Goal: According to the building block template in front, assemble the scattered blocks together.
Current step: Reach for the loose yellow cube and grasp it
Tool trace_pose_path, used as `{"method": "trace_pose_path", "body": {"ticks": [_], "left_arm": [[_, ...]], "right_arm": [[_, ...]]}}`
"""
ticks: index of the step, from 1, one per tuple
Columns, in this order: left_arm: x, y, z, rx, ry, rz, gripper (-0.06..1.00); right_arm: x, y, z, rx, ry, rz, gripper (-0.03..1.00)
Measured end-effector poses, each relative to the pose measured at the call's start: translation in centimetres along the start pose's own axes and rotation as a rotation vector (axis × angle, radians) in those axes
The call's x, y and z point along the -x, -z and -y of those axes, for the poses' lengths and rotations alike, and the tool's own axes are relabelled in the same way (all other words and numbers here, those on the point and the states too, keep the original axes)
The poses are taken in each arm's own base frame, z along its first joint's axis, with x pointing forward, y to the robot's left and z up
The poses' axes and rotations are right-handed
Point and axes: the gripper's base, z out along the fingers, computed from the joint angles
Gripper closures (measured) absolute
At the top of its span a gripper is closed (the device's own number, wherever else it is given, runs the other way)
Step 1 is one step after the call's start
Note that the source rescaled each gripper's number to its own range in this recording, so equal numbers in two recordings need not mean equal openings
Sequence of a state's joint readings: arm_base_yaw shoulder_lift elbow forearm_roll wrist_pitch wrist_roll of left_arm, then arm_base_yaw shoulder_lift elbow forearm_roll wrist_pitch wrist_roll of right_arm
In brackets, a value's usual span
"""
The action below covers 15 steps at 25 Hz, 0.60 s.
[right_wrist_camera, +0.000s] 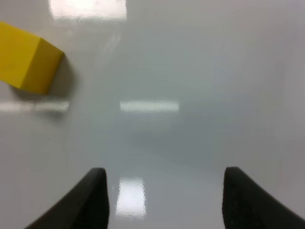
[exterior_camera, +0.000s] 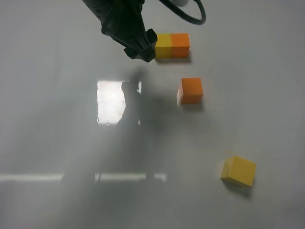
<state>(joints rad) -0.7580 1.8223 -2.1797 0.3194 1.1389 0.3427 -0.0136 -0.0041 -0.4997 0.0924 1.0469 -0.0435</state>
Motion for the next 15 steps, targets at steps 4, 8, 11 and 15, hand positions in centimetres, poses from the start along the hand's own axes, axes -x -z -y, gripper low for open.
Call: {"method": "trace_pose_path", "body": {"ticks": [4,8,11,15], "left_arm": [[-3.7,1.5,-3.3,0.054,0.149,-0.073,0.08],[-7.9,3.8,-6.3,0.127,0.350,-0.134,0.15],[-11.3,6.3,-8.6,0.187,0.512,-0.155,0.15],[-15.0,10.3,-9.8,0.241,0.678,-0.092,0.15]], "right_arm": [[0.0,0.0,0.0,0.000,0.000,0.000,0.62],[0.0,0.0,0.0,0.000,0.000,0.000,0.62],[0.0,0.0,0.0,0.000,0.000,0.000,0.62],[0.0,0.0,0.0,0.000,0.000,0.000,0.62]]}}
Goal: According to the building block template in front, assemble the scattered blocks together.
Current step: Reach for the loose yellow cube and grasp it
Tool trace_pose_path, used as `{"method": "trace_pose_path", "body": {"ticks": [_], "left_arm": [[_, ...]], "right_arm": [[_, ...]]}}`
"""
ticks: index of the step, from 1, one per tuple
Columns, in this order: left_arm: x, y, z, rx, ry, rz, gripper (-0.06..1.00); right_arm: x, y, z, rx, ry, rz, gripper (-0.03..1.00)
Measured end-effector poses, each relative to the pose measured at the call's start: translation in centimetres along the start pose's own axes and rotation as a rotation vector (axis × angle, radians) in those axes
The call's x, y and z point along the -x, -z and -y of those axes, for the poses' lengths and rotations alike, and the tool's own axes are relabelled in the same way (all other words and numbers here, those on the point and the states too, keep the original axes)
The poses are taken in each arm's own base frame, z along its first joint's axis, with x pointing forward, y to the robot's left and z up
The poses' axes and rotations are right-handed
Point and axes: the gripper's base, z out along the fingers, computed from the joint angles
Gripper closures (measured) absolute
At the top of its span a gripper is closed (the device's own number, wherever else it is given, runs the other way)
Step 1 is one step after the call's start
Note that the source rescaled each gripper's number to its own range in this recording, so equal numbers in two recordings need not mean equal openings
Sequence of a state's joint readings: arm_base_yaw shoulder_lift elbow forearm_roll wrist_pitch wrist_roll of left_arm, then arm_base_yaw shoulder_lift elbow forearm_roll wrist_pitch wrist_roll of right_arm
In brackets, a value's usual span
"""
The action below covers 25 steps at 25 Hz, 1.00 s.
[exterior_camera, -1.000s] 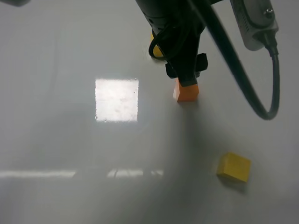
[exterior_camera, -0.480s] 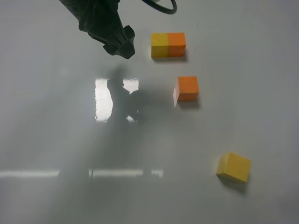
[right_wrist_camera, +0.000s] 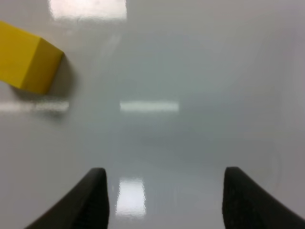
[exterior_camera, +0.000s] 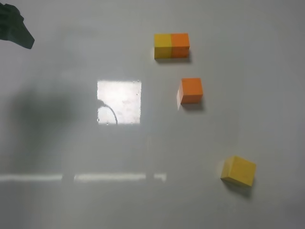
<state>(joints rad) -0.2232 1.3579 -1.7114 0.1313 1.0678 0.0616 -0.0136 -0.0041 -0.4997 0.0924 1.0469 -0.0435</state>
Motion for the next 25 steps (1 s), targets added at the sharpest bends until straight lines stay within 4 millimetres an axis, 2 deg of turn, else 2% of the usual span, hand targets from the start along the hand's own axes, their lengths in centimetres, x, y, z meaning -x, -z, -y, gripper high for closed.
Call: {"method": "trace_pose_path", "body": {"ticks": [3,7,16,20,25], "left_arm": [[-2.3,2.2,-1.7,0.042,0.065,0.024,0.15],[-6.8,4.1,-2.0,0.075,0.118,-0.003,0.17],[-17.3,8.4,-0.2,0.108,0.231,0.045,0.44],[-22.2,9.2,0.8,0.117,0.252,0.013,0.47],[-27.0,10.4,1.9,0.118,0.301,0.078,0.48]], "right_arm": [[0.0,0.0,0.0,0.000,0.000,0.000,0.62],[0.0,0.0,0.0,0.000,0.000,0.000,0.62],[0.0,0.0,0.0,0.000,0.000,0.000,0.62],[0.0,0.0,0.0,0.000,0.000,0.000,0.62],[0.0,0.0,0.0,0.000,0.000,0.000,0.62]]}}
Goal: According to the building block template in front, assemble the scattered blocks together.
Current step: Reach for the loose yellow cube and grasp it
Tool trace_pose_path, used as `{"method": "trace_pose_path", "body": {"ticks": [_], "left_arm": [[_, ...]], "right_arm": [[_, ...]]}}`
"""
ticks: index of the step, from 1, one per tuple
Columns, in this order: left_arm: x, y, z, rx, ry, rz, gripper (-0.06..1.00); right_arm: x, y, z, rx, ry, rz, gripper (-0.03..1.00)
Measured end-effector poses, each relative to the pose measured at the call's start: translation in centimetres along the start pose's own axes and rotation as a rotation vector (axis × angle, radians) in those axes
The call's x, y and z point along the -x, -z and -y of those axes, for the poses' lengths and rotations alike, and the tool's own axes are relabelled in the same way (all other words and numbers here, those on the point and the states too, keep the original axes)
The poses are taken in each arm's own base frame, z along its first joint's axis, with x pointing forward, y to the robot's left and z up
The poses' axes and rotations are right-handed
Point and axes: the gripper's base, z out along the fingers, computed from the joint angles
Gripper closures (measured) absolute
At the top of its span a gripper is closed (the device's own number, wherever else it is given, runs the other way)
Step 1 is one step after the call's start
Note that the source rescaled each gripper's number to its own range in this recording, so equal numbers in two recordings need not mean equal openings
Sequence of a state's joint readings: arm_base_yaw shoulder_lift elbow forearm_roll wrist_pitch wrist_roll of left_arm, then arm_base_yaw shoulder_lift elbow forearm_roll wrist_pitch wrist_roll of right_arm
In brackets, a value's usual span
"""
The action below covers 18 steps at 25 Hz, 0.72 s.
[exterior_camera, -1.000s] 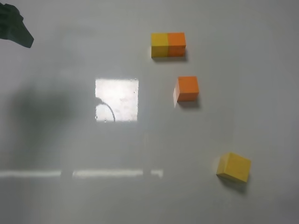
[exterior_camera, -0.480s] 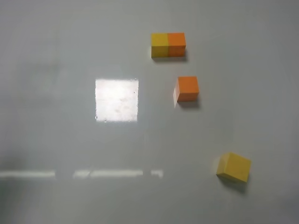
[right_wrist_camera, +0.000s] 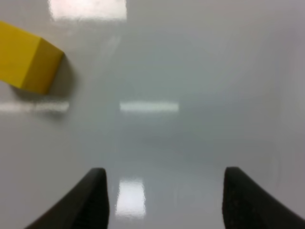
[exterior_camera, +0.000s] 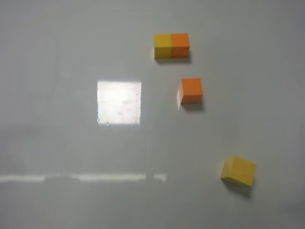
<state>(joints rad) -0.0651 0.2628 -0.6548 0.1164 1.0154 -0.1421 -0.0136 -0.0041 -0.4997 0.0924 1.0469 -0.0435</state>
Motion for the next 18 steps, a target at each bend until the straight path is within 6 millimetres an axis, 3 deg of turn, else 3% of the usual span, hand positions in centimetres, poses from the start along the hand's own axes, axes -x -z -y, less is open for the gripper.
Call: {"method": "trace_pose_path", "body": {"ticks": [8,18], "left_arm": [[-4.8,1.0,-0.5,-0.011,0.031,0.079,0.53],[-5.4,0.6,-0.4,-0.014,0.027,0.082,0.57]], "right_arm": [[0.0,0.0,0.0,0.000,0.000,0.000,0.62],[0.0,0.0,0.0,0.000,0.000,0.000,0.62]]}}
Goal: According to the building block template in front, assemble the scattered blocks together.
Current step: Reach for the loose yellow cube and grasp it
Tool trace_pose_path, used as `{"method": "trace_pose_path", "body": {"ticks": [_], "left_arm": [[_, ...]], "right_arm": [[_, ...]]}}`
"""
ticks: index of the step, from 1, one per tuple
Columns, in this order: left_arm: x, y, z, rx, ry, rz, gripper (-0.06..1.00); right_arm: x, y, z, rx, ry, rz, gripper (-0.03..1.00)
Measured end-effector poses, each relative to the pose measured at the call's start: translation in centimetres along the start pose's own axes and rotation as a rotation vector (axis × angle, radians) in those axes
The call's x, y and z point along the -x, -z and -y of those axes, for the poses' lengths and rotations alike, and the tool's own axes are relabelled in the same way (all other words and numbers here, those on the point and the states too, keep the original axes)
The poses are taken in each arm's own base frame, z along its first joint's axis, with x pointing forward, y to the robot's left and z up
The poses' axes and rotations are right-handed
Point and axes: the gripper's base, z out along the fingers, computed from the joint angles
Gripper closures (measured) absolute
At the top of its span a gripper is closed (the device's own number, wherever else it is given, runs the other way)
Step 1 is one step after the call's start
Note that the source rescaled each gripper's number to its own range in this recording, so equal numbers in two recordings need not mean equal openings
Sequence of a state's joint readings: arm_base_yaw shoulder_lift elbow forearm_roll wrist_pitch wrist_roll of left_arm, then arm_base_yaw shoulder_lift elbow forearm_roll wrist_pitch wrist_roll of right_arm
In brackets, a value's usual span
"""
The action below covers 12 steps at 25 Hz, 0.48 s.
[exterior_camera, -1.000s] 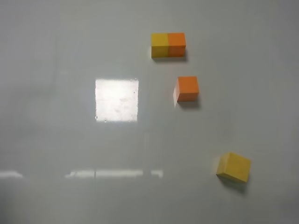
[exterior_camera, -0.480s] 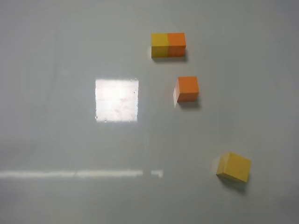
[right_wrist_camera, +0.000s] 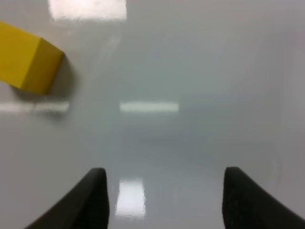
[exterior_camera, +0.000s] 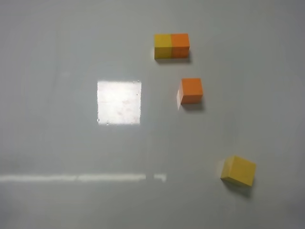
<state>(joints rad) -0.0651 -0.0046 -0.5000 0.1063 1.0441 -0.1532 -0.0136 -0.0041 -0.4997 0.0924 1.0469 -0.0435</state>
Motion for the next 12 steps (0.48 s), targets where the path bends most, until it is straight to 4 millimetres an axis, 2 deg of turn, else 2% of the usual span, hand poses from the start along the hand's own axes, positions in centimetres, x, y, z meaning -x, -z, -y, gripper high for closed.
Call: {"method": "trace_pose_path", "body": {"ticks": [12], "left_arm": [[-0.01,0.04,0.02,0.046,0.023,0.003,0.58]], "right_arm": [[0.00,0.00,0.00,0.000,0.000,0.000,0.62]]}}
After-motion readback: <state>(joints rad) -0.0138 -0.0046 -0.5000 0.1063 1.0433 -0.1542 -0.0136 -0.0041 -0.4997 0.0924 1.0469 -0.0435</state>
